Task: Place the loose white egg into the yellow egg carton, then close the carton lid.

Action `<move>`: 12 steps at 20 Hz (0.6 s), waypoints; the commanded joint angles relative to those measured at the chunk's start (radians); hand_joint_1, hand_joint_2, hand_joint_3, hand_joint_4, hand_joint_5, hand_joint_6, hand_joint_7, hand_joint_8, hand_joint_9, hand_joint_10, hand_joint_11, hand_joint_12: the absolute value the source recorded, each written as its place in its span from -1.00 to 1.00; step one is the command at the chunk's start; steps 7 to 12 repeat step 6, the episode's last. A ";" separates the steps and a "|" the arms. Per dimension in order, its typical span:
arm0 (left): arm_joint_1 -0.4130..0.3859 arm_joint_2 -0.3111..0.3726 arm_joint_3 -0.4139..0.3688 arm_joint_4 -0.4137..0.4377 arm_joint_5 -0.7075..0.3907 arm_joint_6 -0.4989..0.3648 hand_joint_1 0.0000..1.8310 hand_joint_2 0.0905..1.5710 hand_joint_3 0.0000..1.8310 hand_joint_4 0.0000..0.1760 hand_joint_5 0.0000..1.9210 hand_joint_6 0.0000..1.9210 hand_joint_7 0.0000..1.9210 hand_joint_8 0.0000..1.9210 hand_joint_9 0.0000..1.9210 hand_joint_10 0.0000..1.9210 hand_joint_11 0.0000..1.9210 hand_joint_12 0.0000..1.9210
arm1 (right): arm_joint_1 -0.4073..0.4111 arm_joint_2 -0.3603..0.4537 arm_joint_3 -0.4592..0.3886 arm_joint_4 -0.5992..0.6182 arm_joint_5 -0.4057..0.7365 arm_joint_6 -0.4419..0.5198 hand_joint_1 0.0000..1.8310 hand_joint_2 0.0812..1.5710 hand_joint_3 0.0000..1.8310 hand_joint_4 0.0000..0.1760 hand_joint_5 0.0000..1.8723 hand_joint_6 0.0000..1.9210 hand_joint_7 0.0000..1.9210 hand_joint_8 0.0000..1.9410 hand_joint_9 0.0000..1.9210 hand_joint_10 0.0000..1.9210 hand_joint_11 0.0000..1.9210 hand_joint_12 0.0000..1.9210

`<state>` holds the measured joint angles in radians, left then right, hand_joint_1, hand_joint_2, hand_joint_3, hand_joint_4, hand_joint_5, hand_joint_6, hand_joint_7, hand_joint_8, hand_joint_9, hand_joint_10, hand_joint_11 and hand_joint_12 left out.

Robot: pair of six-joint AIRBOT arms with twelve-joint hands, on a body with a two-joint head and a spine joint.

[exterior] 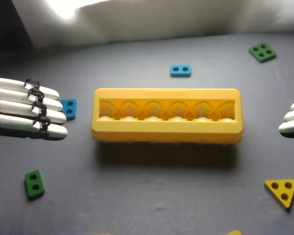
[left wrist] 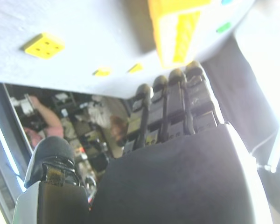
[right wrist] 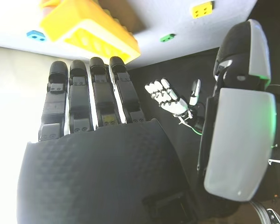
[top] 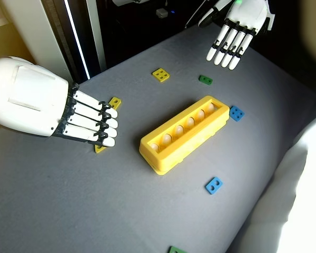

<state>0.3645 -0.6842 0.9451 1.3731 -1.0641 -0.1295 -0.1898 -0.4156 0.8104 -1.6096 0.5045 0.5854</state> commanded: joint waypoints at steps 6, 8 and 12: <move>-0.005 0.011 0.014 -0.089 -0.055 -0.007 -1.00 0.41 -1.00 -1.00 -0.90 -0.99 -0.91 -0.99 -0.94 -0.99 -0.98 -0.99 | 0.009 0.013 -0.001 0.046 0.011 -0.004 -0.46 -0.02 -1.00 -1.00 -0.84 -1.00 -0.88 -1.00 -0.91 -1.00 -1.00 -0.68; -0.005 0.011 0.014 -0.089 -0.055 -0.007 -1.00 0.41 -1.00 -1.00 -0.90 -0.99 -0.91 -0.99 -0.94 -0.99 -0.98 -0.99 | 0.009 0.013 -0.001 0.046 0.011 -0.004 -0.46 -0.02 -1.00 -1.00 -0.84 -1.00 -0.88 -1.00 -0.91 -1.00 -1.00 -0.68; -0.005 0.011 0.014 -0.089 -0.055 -0.007 -1.00 0.41 -1.00 -1.00 -0.90 -0.99 -0.91 -0.99 -0.94 -0.99 -0.98 -0.99 | 0.009 0.013 -0.001 0.046 0.011 -0.004 -0.46 -0.02 -1.00 -1.00 -0.84 -1.00 -0.88 -1.00 -0.91 -1.00 -1.00 -0.68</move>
